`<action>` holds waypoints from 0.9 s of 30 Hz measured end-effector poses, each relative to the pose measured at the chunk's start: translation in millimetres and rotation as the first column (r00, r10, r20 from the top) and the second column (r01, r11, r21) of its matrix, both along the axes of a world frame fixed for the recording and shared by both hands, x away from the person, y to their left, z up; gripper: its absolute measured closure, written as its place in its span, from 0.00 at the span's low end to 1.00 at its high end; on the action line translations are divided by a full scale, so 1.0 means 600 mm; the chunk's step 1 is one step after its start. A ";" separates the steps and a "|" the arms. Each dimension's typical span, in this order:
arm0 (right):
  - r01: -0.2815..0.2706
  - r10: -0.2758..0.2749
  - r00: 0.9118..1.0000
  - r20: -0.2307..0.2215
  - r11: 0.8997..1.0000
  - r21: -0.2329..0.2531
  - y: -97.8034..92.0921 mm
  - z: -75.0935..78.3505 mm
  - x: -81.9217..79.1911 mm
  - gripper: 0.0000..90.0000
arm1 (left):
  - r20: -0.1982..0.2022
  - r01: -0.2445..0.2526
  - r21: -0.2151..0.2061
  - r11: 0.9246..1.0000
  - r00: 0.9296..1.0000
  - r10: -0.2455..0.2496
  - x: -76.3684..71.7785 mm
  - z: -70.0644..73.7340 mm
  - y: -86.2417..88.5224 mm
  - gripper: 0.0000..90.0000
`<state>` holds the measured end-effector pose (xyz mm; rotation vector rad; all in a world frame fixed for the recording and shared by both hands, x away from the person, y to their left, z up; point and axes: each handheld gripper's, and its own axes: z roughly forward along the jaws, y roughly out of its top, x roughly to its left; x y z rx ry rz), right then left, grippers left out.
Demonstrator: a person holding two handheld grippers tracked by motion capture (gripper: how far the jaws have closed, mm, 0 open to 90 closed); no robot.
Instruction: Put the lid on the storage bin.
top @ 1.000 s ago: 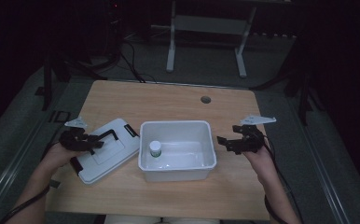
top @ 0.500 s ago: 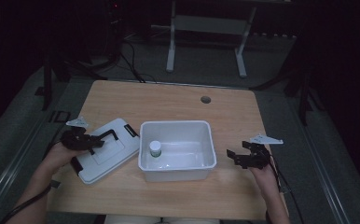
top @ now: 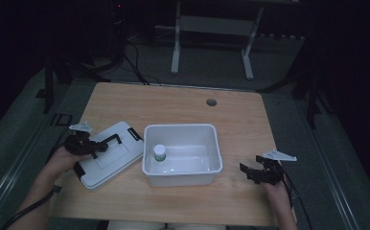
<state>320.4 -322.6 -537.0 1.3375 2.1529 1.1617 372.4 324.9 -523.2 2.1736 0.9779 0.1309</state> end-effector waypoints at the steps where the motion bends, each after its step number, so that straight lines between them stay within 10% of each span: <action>1: 0.003 -0.003 1.000 0.003 1.000 0.003 -0.001 -0.002 -0.001 0.17 | 0.003 0.001 -0.006 1.000 1.000 -0.001 0.000 0.000 0.000 0.92; 16: 0.016 -0.017 0.999 0.037 1.000 0.019 -0.014 -0.020 -0.018 0.17 | 0.036 -0.025 -0.040 0.999 0.999 0.026 -0.010 0.023 0.017 0.93; 27: 0.051 -0.052 0.998 0.028 0.998 0.036 -0.038 -0.025 -0.033 0.17 | 0.128 -0.022 -0.071 0.997 0.991 0.031 -0.021 0.104 0.036 0.93</action>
